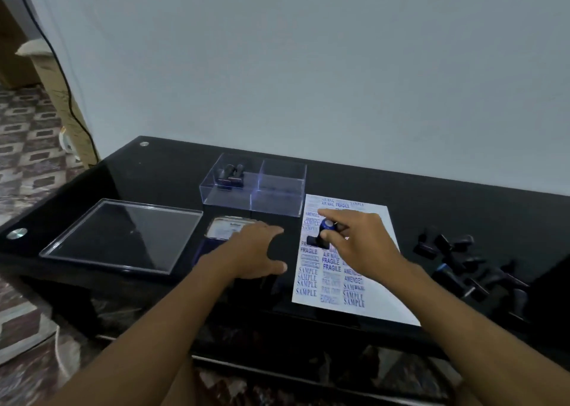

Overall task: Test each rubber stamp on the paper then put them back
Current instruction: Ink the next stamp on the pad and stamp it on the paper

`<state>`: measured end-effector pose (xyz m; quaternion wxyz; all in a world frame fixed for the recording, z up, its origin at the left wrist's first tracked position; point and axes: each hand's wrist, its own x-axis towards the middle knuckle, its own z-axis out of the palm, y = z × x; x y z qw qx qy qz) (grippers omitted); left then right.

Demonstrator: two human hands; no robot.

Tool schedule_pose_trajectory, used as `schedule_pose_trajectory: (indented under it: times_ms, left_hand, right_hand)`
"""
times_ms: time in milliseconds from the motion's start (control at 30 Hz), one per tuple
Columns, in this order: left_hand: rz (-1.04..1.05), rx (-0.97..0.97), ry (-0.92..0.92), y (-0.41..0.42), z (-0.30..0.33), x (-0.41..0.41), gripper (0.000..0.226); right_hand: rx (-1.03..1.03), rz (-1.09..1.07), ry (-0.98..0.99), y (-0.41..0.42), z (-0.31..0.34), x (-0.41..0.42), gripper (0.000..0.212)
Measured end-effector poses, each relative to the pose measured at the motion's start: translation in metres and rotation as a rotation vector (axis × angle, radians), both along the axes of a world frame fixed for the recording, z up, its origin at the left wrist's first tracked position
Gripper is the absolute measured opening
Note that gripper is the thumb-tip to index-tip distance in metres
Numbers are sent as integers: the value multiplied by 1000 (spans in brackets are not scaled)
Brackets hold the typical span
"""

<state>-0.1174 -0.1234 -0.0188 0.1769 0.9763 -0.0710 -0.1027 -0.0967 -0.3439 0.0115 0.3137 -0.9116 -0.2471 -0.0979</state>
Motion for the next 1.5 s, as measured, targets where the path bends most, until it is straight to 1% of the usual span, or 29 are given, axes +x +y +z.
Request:
schedule_pose_trajectory:
  times_ms: [33, 100, 233, 333, 433, 533, 833, 1100, 1233, 1500]
  left_hand:
    - [-35, -53, 9, -20, 0, -2, 78]
    - [-110, -71, 21, -53, -3, -4, 76]
    - [-207, -12, 77, -97, -17, 2, 78]
    - [-241, 53, 75, -120, -15, 4, 77]
    - [-243, 105, 108, -128, -13, 5, 79]
    - [-245, 145, 147, -133, -14, 4, 81]
    - [-204, 109, 160, -132, -20, 6, 82]
    - [-207, 89, 161, -132, -20, 8, 82]
    - [-209, 81, 153, -132, -22, 7, 82]
    - [-210, 78, 143, -133, -22, 8, 80]
  right_hand:
    - [-27, -33, -14, -21, 2, -3, 35]
    - [-66, -93, -43, -59, 5, -9, 32]
    - [-92, -146, -38, -107, 0, -25, 25]
    - [-94, -161, -4, -121, -11, -32, 27]
    - [-109, -141, 26, -121, -21, -33, 22]
    - [-150, -115, 51, -115, -26, -31, 21]
    - [-209, -41, 42, -104, -39, -18, 20]
    - [-169, -37, 41, -104, -49, -17, 16]
    - [-165, -50, 53, -103, -54, -18, 18]
    - [-67, -133, 161, -94, -55, 6, 21]
